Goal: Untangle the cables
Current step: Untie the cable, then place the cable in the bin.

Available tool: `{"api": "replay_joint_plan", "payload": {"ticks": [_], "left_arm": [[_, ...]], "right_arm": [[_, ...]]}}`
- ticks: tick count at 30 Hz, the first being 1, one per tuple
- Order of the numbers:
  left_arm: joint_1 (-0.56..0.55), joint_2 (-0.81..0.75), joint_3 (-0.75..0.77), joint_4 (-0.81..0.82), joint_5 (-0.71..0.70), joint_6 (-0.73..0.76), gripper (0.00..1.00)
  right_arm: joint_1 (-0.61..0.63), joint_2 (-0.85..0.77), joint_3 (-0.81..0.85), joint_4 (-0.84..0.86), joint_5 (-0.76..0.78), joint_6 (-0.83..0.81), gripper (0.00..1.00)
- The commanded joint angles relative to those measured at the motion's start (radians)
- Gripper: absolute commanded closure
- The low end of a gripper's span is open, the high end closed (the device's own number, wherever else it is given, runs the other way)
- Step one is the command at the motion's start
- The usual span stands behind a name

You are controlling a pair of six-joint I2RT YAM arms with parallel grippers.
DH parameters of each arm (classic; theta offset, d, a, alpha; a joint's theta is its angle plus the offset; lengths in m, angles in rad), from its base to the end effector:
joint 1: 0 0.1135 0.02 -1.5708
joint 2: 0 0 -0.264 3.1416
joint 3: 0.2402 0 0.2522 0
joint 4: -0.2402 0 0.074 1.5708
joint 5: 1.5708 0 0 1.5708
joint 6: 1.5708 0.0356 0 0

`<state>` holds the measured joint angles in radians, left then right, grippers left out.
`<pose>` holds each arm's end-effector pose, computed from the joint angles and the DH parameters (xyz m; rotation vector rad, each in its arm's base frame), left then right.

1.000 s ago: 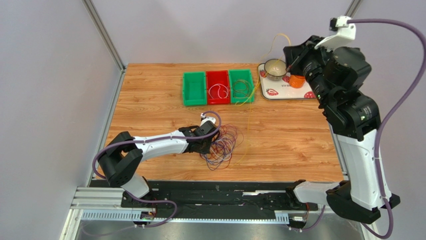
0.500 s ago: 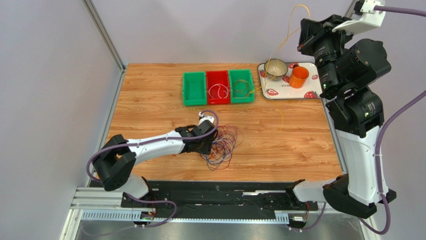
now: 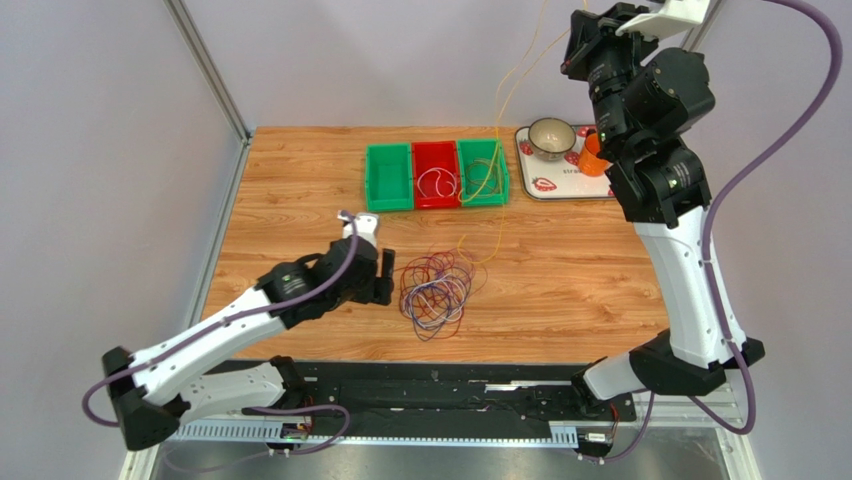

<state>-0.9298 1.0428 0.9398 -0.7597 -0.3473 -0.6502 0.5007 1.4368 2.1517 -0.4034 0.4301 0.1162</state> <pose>0.1333 -0.1584 0.2944 0.1794 2.3851 -0.3320 0.2103 0.0982 0.6136 0.1278 1.2865 0.2583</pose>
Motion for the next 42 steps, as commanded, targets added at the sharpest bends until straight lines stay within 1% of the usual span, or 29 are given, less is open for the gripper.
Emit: {"api": "replay_joint_plan", "payload": {"ticks": [1, 2, 3, 5, 7, 9, 10, 13, 15, 18, 19, 22, 26, 29, 36, 42], "left_arm": [[-0.004, -0.182, 0.092, -0.264, -0.077, -0.002, 0.20], [-0.004, -0.208, 0.102, -0.294, -0.103, -0.018, 0.20], [-0.004, -0.252, 0.111, -0.315, -0.101, -0.023, 0.20], [-0.004, -0.288, 0.161, -0.375, -0.085, -0.023, 0.20], [-0.004, -0.334, 0.188, -0.417, -0.105, -0.020, 0.20], [-0.004, -0.386, 0.168, -0.412, -0.168, 0.010, 0.20], [-0.004, -0.401, 0.154, -0.415, -0.194, -0.006, 0.18], [-0.004, -0.454, 0.134, -0.354, -0.154, 0.035, 0.19], [-0.004, -0.467, 0.131, -0.362, -0.156, 0.031, 0.19], [-0.004, -0.474, 0.133, -0.371, -0.176, 0.011, 0.18], [-0.004, -0.472, 0.131, -0.371, -0.174, 0.012, 0.19], [-0.004, -0.466, 0.129, -0.369, -0.171, 0.012, 0.20], [-0.004, -0.449, 0.131, -0.372, -0.176, 0.012, 0.21], [-0.004, -0.443, 0.132, -0.372, -0.177, 0.012, 0.22], [-0.004, -0.437, 0.131, -0.369, -0.168, 0.018, 0.23], [-0.004, -0.432, 0.129, -0.371, -0.176, 0.017, 0.23]], "right_arm": [[-0.007, 0.042, 0.036, 0.126, -0.010, -0.047, 1.00], [-0.005, 0.051, 0.039, 0.150, -0.019, -0.059, 1.00], [-0.007, 0.059, 0.037, 0.164, -0.025, -0.067, 1.00], [-0.007, 0.088, 0.037, 0.211, -0.039, -0.088, 1.00], [-0.007, 0.121, 0.042, 0.236, -0.040, -0.107, 1.00], [-0.013, 0.149, 0.054, 0.274, -0.040, -0.112, 1.00], [-0.013, 0.160, 0.060, 0.284, -0.044, -0.140, 1.00], [-0.027, 0.214, 0.092, 0.319, -0.062, -0.158, 1.00], [-0.037, 0.255, 0.109, 0.356, -0.071, -0.173, 1.00], [-0.051, 0.310, 0.138, 0.394, -0.082, -0.205, 1.00], [-0.054, 0.323, 0.155, 0.443, -0.083, -0.216, 1.00], [-0.060, 0.376, 0.172, 0.491, -0.091, -0.260, 1.00], [-0.074, 0.439, 0.238, 0.503, -0.105, -0.274, 1.00], [-0.083, 0.470, 0.250, 0.528, -0.113, -0.282, 1.00], [-0.111, 0.508, 0.243, 0.566, -0.142, -0.256, 1.00], [-0.172, 0.517, 0.224, 0.563, -0.201, -0.161, 1.00]]}}
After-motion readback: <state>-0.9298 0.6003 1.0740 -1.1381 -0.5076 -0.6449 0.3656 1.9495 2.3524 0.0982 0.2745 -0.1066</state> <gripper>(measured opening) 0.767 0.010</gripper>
